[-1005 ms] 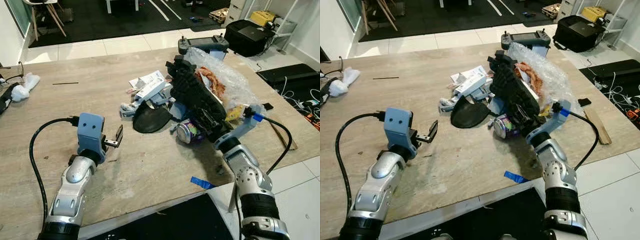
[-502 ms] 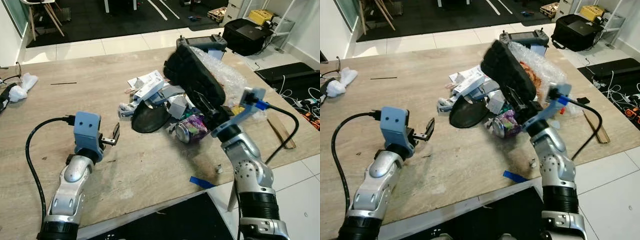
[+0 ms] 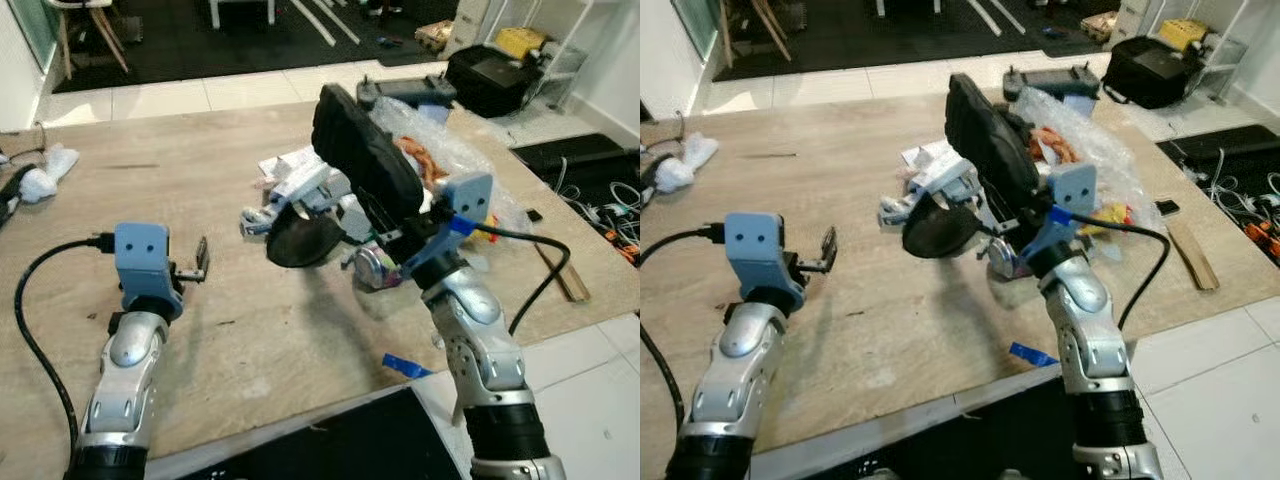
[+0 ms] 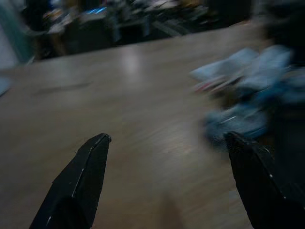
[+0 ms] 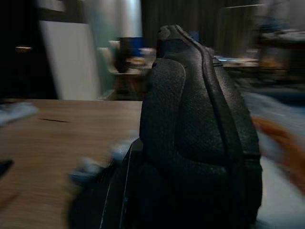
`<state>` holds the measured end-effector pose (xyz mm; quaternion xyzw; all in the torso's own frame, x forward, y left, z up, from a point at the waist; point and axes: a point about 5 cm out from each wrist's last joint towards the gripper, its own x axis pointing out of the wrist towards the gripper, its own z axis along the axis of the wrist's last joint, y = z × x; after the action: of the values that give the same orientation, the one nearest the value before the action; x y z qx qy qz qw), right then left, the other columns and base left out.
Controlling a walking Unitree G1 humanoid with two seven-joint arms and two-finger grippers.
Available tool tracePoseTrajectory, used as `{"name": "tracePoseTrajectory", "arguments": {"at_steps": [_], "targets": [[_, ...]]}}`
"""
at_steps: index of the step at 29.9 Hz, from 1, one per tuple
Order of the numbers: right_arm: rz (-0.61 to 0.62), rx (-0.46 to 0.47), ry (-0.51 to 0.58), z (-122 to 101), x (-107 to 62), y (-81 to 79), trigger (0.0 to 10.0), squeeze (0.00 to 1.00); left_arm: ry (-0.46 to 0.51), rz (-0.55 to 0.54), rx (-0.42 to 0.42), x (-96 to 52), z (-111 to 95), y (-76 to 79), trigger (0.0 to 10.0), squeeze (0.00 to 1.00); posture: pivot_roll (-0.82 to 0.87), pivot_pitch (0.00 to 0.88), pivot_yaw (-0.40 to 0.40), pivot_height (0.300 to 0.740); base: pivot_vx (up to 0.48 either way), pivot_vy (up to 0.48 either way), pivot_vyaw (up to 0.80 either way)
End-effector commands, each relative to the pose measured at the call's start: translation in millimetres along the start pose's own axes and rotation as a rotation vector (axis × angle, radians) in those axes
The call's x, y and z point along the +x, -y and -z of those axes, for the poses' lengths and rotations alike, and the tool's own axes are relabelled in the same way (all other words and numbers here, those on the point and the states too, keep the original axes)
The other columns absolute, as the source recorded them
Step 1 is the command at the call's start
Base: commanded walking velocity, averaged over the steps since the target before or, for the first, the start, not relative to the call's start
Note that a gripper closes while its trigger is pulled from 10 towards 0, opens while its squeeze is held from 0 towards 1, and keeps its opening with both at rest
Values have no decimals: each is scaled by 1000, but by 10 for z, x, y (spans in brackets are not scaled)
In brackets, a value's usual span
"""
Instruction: Picking trash to rubbish bin
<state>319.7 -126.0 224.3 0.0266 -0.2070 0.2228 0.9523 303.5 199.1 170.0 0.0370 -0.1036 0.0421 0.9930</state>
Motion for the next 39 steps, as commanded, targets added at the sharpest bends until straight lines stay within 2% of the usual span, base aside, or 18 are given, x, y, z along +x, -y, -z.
{"name": "tracePoseTrajectory", "arguments": {"at_steps": [1, 12, 21, 25, 26, 32, 39], "targets": [[35, -21, 46, -77, -23, 52, 10000, 0, 18, 17, -5, 9, -51, 70, 10000, 0, -31, 108, -17, 740, 0, 0, -800], [59, -39, 52, -74, -34, 53, 10000, 0, 23, 11, 3, 2, -51, 84, 10000, 0, -35, 112, -27, 740, 0, 0, -800], [122, -69, 54, -83, -19, 133, 10000, 0, 23, 31, -5, 8, -63, 122, 10000, 0, -35, 113, -35, 740, 0, 0, -800], [167, -45, 67, -67, -25, 151, 10000, 0, 11, 53, -11, 0, -42, 128, 10000, 0, -30, 115, -40, 740, 0, 0, -800], [205, 5, 30, -15, -41, 163, 10000, 0, 5, 73, -19, -11, -36, 138, 10000, 0, -23, 111, -47, 740, 0, 0, -800], [179, 20, 14, 21, -47, 141, 10000, 0, 8, 36, 4, -5, -45, 85, 10000, 0, -19, 108, -48, 740, 0, 0, -800], [179, 30, 7, 70, -58, 115, 10000, 0, -6, 79, -14, 2, -48, 99, 10000, 0, -12, 105, -50, 740, 0, 0, -800]]}}
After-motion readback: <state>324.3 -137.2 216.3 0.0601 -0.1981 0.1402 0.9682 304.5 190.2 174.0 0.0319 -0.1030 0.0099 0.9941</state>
